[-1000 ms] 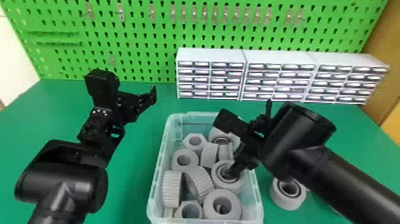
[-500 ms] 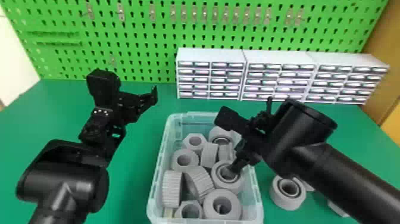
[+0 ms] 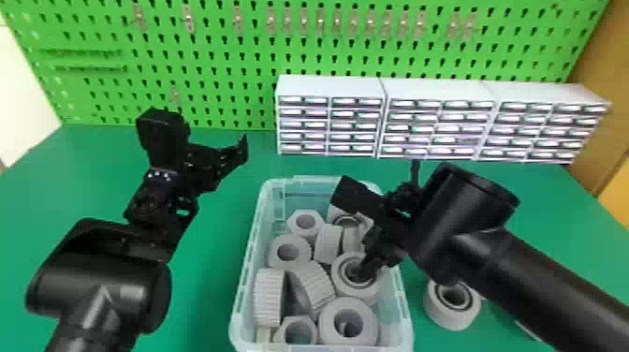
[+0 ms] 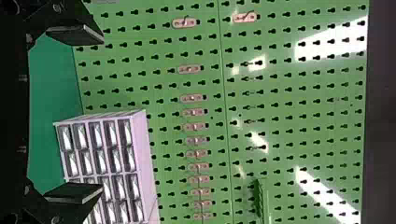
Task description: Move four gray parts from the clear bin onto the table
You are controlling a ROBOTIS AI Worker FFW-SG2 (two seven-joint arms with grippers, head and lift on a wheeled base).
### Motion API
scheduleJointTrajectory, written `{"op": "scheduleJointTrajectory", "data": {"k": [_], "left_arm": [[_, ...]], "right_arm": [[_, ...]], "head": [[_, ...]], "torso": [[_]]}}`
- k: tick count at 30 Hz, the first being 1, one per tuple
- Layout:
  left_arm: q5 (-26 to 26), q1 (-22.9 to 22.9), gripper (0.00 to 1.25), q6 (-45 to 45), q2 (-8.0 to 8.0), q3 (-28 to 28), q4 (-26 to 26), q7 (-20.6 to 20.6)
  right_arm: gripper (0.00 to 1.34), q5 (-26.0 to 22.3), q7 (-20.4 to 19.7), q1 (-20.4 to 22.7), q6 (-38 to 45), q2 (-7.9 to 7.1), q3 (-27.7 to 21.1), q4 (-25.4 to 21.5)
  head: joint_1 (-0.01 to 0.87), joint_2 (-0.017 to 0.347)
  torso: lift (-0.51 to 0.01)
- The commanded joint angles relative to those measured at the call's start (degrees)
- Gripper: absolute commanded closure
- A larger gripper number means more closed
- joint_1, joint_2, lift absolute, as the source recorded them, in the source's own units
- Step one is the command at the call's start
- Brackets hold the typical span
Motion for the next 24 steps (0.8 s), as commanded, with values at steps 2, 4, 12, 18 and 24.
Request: {"op": "scheduleJointTrajectory", "data": {"k": [2, 4, 12, 18, 24], "left_arm": [[0.0, -0.11, 0.17, 0.0, 0.02, -0.07, 0.09, 0.0], [0.0, -0.11, 0.17, 0.0, -0.07, -0.07, 0.09, 0.0], [0.09, -0.11, 0.17, 0.0, -0.07, -0.07, 0.09, 0.0], [0.09, -0.02, 0.17, 0.0, 0.02, -0.07, 0.0, 0.0], [0.18, -0.11, 0.16, 0.0, 0.02, -0.07, 0.09, 0.0]], "right_arm": [[0.53, -0.45, -0.26, -0.01, -0.39, 0.2, 0.32, 0.53], [0.53, -0.71, -0.35, -0.01, -0.57, 0.2, 0.32, 0.62], [0.83, -0.71, -0.7, -0.01, -1.8, 0.29, 0.76, 0.8], [1.08, -0.71, -1.93, 0.08, -2.59, 0.37, 1.81, 0.53], [1.08, -0.71, -2.54, 0.16, -2.59, 0.37, 1.55, 0.36]], "head": [[0.678, 0.034], [0.678, 0.034], [0.678, 0.034], [0.678, 0.034], [0.678, 0.034]], "torso": [[-0.05], [-0.05], [-0.05], [-0.05], [-0.05]]}}
